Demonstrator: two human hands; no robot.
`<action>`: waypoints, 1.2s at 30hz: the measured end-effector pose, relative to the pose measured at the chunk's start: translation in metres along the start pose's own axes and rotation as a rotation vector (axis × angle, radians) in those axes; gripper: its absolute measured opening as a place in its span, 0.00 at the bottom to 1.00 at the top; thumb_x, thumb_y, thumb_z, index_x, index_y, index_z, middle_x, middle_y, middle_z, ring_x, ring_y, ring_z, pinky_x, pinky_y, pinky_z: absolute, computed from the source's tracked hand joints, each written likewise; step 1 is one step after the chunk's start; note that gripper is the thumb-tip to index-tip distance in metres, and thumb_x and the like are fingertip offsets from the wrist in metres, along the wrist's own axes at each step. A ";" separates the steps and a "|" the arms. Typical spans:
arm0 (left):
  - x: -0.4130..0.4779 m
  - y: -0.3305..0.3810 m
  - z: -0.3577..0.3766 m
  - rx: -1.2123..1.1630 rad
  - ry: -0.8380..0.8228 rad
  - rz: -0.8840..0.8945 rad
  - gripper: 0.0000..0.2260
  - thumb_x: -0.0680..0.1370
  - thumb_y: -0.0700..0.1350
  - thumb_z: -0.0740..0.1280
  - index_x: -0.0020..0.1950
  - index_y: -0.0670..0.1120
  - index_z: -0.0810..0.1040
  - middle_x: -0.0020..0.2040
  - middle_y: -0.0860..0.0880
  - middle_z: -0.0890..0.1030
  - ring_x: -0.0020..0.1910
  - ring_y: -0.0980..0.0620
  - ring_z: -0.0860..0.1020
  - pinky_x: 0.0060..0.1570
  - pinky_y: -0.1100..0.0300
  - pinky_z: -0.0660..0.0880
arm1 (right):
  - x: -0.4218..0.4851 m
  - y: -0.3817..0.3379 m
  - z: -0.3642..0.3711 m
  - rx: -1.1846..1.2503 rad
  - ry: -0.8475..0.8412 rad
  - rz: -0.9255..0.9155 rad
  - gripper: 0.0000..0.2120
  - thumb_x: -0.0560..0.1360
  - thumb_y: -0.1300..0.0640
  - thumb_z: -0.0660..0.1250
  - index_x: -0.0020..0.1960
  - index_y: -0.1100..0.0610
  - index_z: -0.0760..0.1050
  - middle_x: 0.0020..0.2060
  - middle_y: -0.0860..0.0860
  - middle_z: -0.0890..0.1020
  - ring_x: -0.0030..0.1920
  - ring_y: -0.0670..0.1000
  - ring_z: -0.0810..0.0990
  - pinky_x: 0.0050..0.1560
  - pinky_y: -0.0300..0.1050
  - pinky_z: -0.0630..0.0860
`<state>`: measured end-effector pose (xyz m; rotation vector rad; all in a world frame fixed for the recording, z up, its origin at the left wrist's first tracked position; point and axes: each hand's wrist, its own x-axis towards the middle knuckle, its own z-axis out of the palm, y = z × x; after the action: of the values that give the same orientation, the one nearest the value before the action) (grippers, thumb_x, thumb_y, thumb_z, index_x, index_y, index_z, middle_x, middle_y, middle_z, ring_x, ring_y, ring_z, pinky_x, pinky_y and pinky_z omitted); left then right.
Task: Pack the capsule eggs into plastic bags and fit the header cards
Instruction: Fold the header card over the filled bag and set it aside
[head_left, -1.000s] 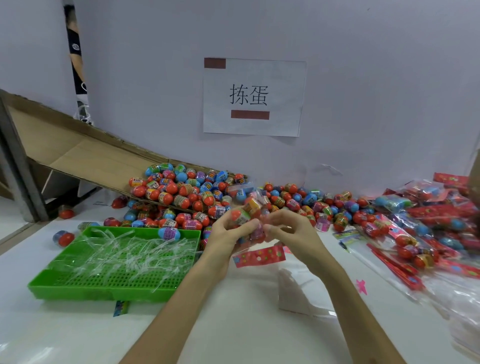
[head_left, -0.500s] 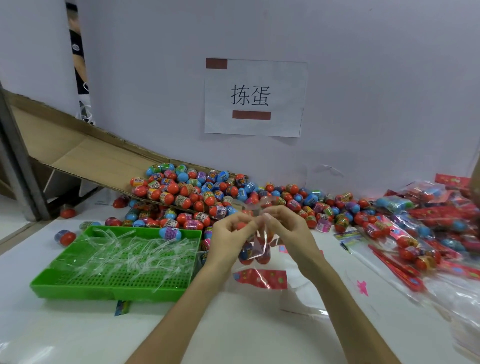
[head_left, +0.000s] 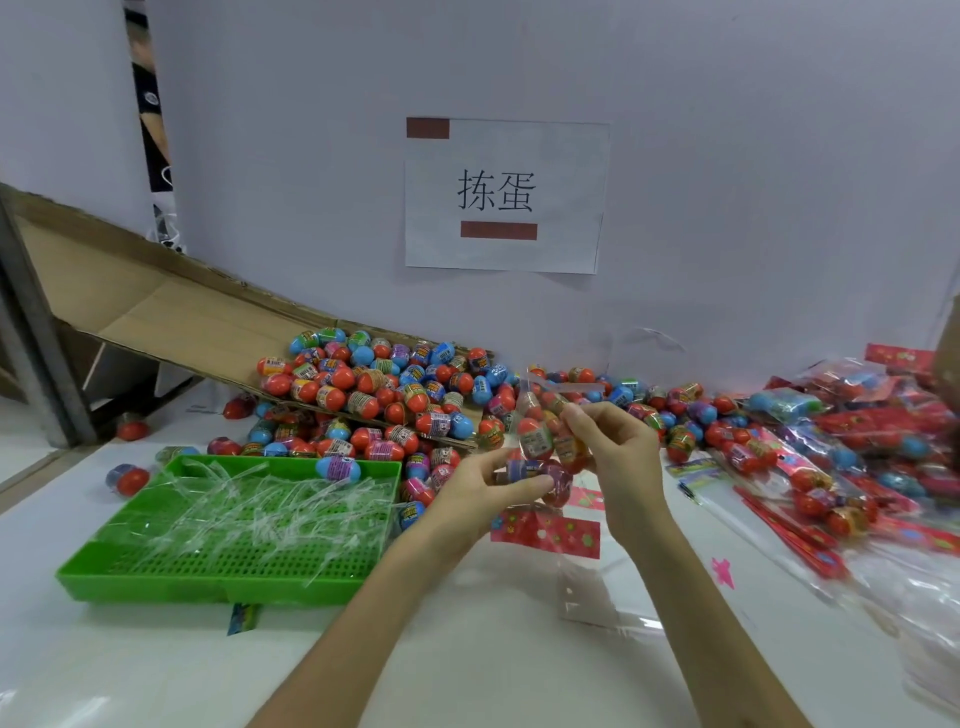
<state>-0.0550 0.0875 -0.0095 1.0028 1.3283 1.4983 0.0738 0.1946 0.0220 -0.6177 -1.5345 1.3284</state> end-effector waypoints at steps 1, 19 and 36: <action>0.000 -0.001 0.000 0.027 0.006 0.009 0.23 0.68 0.53 0.80 0.61 0.49 0.83 0.55 0.45 0.87 0.56 0.44 0.86 0.63 0.44 0.79 | 0.001 0.001 0.000 -0.009 -0.004 0.002 0.07 0.78 0.55 0.72 0.42 0.55 0.83 0.40 0.61 0.83 0.41 0.58 0.83 0.45 0.54 0.82; 0.002 -0.003 -0.004 -0.041 0.112 -0.026 0.17 0.69 0.37 0.78 0.57 0.49 0.84 0.50 0.47 0.88 0.48 0.49 0.87 0.50 0.57 0.82 | -0.002 0.004 0.003 -0.073 -0.428 0.063 0.16 0.71 0.38 0.72 0.56 0.43 0.82 0.52 0.45 0.86 0.55 0.48 0.85 0.55 0.46 0.83; -0.003 0.007 0.000 0.076 0.098 0.018 0.22 0.74 0.60 0.73 0.65 0.52 0.79 0.58 0.48 0.85 0.57 0.50 0.85 0.58 0.53 0.82 | 0.003 0.014 0.001 -0.104 -0.141 0.035 0.06 0.77 0.55 0.74 0.41 0.48 0.82 0.37 0.53 0.83 0.38 0.49 0.82 0.40 0.43 0.82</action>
<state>-0.0547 0.0846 -0.0026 1.0020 1.4583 1.5377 0.0687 0.2006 0.0096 -0.6292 -1.7231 1.3493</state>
